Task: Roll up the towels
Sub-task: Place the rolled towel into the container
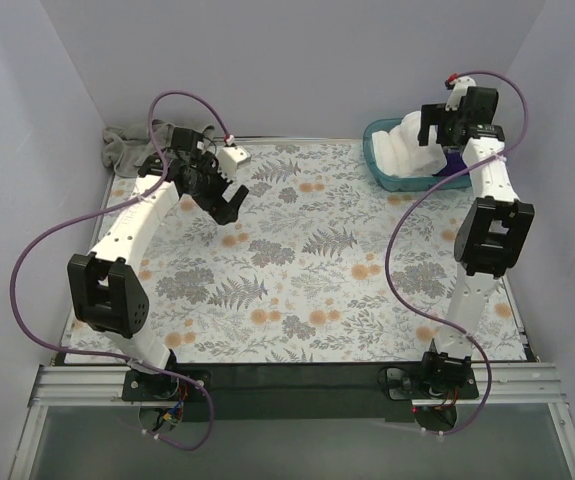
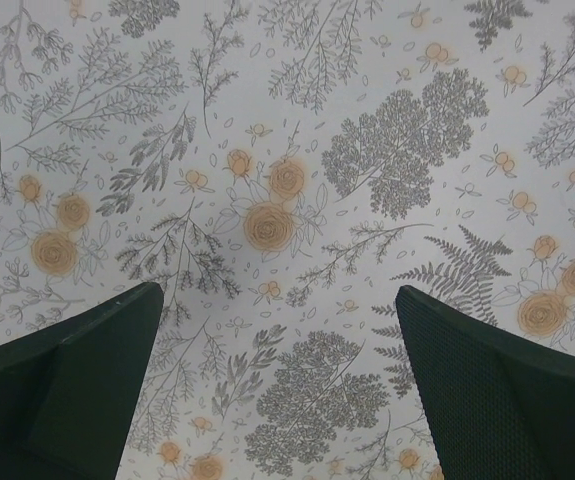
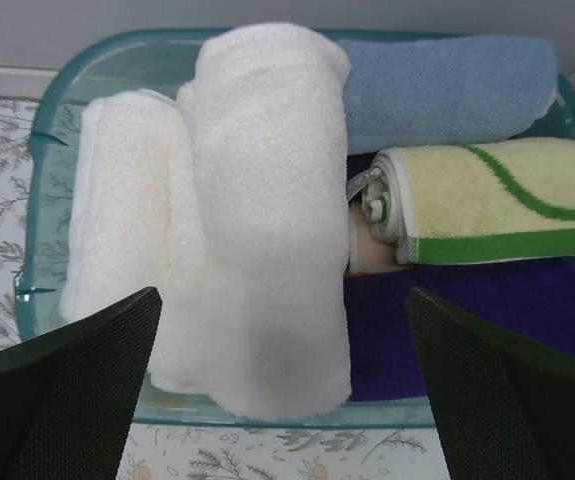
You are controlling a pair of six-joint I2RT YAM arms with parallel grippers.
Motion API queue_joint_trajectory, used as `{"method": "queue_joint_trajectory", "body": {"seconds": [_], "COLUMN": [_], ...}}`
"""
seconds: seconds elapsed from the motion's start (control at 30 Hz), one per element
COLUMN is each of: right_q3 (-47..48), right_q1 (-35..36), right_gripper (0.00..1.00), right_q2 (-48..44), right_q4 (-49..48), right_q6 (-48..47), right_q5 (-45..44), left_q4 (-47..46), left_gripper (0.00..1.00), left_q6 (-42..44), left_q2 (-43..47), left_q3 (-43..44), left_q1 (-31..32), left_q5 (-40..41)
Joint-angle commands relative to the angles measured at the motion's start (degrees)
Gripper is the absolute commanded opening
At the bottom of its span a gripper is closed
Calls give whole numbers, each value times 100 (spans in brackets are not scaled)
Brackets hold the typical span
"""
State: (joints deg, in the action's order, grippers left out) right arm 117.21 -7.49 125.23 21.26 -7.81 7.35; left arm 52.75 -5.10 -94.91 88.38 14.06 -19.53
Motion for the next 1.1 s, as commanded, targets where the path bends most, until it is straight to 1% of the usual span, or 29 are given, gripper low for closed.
{"method": "queue_joint_trajectory", "body": {"seconds": [0.0, 0.1, 0.13, 0.17, 0.23, 0.27, 0.3, 0.37, 0.4, 0.47, 0.5, 0.53, 0.6, 0.63, 0.7, 0.73, 0.77, 0.87, 0.97, 1.07], "right_q3": [13, -294, -417, -549, -1136, -1374, -1959, -2516, -3171, -3833, -4150, -4823, -5355, -5810, -6147, -6288, -6533, -6737, -6755, -6746], "right_q1": [-60, -51, -51, -51, -42, -34, -8, 28, 89, 142, 238, 256, 309, 318, 327, 327, 327, 327, 327, 327], "right_gripper": [98, 98, 98, 98, 98, 98, 98, 98, 98, 98, 98, 98, 98, 99, 98, 98, 98, 96, 96, 96], "right_q2": [-999, -1658, -1842, -2166, -2510, -2843, -3020, -3502, -3671, -4100, -4242, -4392, -4805, -4945, -5262, -5350, -5490, -5640, -5676, -5685], "right_q4": [141, 431, 536, 868, 1186, 1353, 1642, 2055, 2171, 2556, 2611, 2629, 2682, 2665, 2656, 2638, 2603, 2463, 2410, 2418], "right_q6": [-36, -281, -360, -457, -615, -677, -860, -1081, -1169, -1581, -1661, -1827, -1969, -2039, -2145, -2180, -2259, -2225, -2163, -2128], "right_q5": [187, 661, 1062, 1223, 1530, 1837, 1970, 2452, 2533, 2980, 2991, 3035, 3167, 3176, 3176, 3106, 3053, 2886, 2982, 2982], "left_q4": [42, 209, 218, 201, 174, 174, 139, 34, -71, -98, -20, -2, -220, -335, -615, -678, -722, -722, -722, -705], "left_gripper": [98, 98, 98, 98, 98, 98, 98, 98, 98, 98, 98, 98, 98, 98, 98, 98, 98, 98, 98, 98], "left_q6": [-341, -421, -421, -421, -369, -316, -246, -62, 0, 114, 193, 272, 343, 317, 194, 177, 176, 264, 343, 335], "left_q2": [-79, -299, -326, -326, -335, -335, -274, -55, 7, 104, 139, 183, 525, 683, 1096, 1220, 1412, 1747, 1993, 2082], "left_q3": [513, 943, 1023, 1076, 1050, 1015, 849, 577, 340, 128, -56, -179, -583, -1020, -1488, -1882, -2042, -2604, -2939, -2993], "left_q1": [-220, -317, -325, -325, -317, -317, -317, -317, -299, -308, -308, -299, -299, -308, -299, -308, -308, -334, -326, -343], "left_q5": [-506, -902, -1095, -1158, -1202, -1228, -1264, -1308, -1247, -1028, -1018, -983, -948, -913, -685, -623, -553, -307, -341, -490]}}
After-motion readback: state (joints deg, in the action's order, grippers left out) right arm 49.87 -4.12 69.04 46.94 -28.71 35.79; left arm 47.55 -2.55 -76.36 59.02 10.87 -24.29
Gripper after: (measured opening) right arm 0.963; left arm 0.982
